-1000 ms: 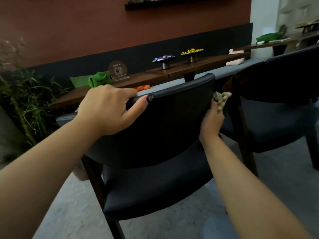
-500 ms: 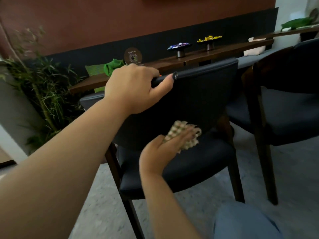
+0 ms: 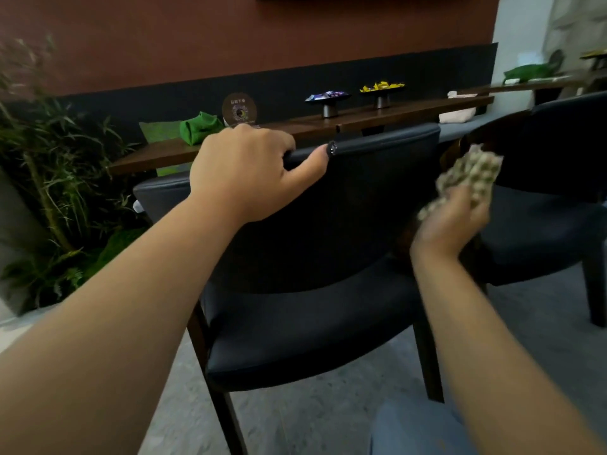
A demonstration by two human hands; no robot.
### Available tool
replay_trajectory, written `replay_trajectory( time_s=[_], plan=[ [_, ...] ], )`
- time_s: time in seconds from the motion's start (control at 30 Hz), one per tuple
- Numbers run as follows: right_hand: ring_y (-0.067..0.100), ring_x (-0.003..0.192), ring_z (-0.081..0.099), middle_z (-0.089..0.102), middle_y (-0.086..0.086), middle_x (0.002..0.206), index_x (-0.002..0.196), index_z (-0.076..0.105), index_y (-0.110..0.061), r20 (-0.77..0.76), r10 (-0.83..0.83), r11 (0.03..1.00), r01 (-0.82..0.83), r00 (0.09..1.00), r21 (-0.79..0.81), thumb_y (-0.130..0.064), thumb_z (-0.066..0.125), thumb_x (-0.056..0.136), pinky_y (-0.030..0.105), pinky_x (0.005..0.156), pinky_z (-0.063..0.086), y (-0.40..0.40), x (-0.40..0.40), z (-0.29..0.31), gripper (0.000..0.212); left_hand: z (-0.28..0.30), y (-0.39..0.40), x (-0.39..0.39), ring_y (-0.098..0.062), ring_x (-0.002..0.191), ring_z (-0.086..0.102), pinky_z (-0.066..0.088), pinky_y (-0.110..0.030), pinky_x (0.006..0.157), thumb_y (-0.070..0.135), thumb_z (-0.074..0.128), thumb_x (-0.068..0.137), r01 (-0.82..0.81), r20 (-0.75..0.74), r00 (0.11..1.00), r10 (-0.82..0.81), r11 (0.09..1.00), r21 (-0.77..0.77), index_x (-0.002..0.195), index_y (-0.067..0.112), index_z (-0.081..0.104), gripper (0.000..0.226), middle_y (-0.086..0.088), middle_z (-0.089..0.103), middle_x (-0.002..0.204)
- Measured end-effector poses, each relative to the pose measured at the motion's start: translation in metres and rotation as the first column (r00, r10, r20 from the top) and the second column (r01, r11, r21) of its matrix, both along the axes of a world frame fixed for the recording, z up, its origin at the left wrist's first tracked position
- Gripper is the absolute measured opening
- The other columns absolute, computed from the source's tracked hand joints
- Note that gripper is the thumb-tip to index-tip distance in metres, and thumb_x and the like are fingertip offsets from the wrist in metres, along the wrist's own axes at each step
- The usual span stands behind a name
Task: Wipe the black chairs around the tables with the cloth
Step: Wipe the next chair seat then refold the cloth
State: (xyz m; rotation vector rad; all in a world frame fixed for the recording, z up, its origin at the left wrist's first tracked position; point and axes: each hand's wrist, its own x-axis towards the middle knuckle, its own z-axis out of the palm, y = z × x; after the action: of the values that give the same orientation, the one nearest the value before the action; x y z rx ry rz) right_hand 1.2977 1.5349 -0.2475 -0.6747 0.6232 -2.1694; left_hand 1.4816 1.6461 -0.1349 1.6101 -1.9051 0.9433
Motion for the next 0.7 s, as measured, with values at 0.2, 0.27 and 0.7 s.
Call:
replay_trajectory(
  time_s=[0.2, 0.27, 0.7],
  plan=[
    [-0.005, 0.094, 0.061, 0.065, -0.006, 0.106, 0.115, 0.061, -0.02, -0.038, 0.077, 0.996, -0.075, 0.996, 0.052, -0.012, 0.04, 0.092, 0.013, 0.083, 0.045, -0.043, 0.003, 0.034, 0.032, 0.0, -0.001, 0.0, -0.012, 0.04, 0.037, 0.017, -0.023, 0.045, 0.07, 0.016, 0.086, 0.006, 0.022, 1.0, -0.005, 0.999, -0.036, 0.059, 0.018, 0.055, 0.07, 0.005, 0.038, 0.044],
    [0.002, 0.081, 0.058, 0.06, -0.003, 0.091, 0.101, 0.063, -0.016, -0.056, 0.002, 0.999, 0.0, 0.998, 0.033, -0.013, 0.039, 0.082, 0.017, 0.079, 0.042, -0.026, 0.016, 0.024, 0.031, 0.0, -0.001, 0.001, -0.012, 0.04, 0.036, 0.015, -0.024, 0.046, 0.064, 0.014, 0.09, 0.017, 0.019, 1.0, -0.016, 0.999, -0.035, 0.057, 0.02, 0.051, 0.066, 0.006, 0.037, 0.044],
    [0.034, 0.146, 0.009, 0.017, 0.008, 0.157, 0.146, 0.024, 0.0, -0.577, -0.599, 0.765, 0.183, 0.556, -0.618, -0.007, 0.026, 0.099, 0.046, 0.119, 0.009, 0.074, 0.142, -0.031, 0.048, 0.02, -0.001, 0.014, -0.015, 0.06, 0.053, 0.035, -0.033, 0.055, 0.064, 0.032, 0.08, 0.134, -0.377, 0.926, -0.005, 0.938, 0.319, 0.059, 0.026, 0.058, 0.051, 0.004, 0.053, 0.054]
  ],
)
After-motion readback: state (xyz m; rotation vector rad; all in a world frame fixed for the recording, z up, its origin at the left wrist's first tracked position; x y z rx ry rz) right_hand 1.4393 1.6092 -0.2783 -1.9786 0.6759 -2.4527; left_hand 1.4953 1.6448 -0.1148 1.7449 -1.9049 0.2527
